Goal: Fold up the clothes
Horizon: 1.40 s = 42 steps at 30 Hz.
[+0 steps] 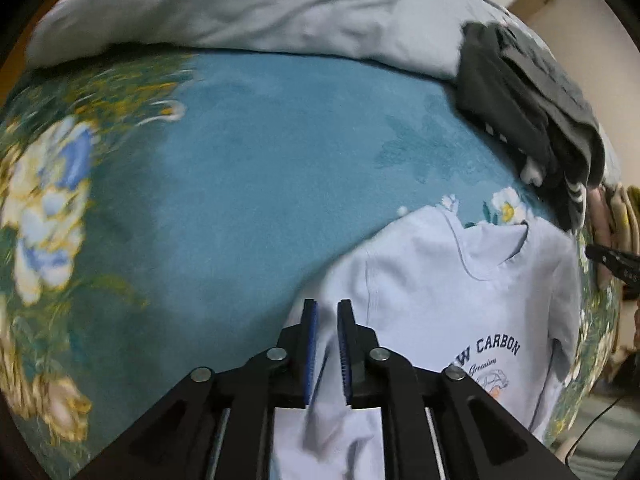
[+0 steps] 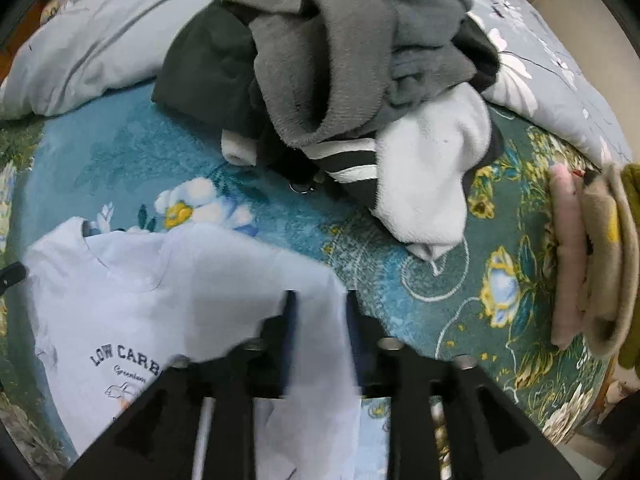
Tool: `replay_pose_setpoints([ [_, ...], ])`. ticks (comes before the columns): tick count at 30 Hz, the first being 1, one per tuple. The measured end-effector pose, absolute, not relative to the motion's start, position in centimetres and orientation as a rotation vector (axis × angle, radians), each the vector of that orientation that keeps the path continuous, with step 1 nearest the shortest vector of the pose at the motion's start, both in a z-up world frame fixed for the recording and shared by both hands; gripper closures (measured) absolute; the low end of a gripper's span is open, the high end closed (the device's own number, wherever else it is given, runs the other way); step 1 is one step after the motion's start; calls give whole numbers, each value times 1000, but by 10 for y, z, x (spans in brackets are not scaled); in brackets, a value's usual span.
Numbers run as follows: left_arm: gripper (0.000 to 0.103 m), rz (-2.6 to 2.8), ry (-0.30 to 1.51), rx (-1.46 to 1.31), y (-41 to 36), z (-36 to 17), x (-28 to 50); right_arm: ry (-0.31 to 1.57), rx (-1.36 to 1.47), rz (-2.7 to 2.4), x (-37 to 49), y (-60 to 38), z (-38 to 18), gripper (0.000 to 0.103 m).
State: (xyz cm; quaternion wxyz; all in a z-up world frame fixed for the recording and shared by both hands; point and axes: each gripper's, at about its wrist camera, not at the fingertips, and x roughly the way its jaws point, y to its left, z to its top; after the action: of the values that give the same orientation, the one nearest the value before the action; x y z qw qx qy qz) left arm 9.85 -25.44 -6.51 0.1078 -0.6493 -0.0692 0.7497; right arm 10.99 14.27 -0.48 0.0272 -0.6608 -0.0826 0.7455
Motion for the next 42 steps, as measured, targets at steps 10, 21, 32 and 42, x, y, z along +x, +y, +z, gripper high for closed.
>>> replay_pose_setpoints([
  [10, 71, 2171, -550, -2171, -316, -87, 247, -19, -2041, 2297, 213, 145, 33, 73],
  [21, 91, 2072, -575, -2323, -300, -123, 317, 56, -2130, 2193, 266, 134, 25, 73],
  [32, 100, 2257, -417, -2260, -334, -84, 292, 102, -2069, 2209, 262, 133, 41, 73],
  [42, 100, 2513, 4, -2294, -425, -68, 190, 182, -1988, 2077, 284, 193, 40, 73],
])
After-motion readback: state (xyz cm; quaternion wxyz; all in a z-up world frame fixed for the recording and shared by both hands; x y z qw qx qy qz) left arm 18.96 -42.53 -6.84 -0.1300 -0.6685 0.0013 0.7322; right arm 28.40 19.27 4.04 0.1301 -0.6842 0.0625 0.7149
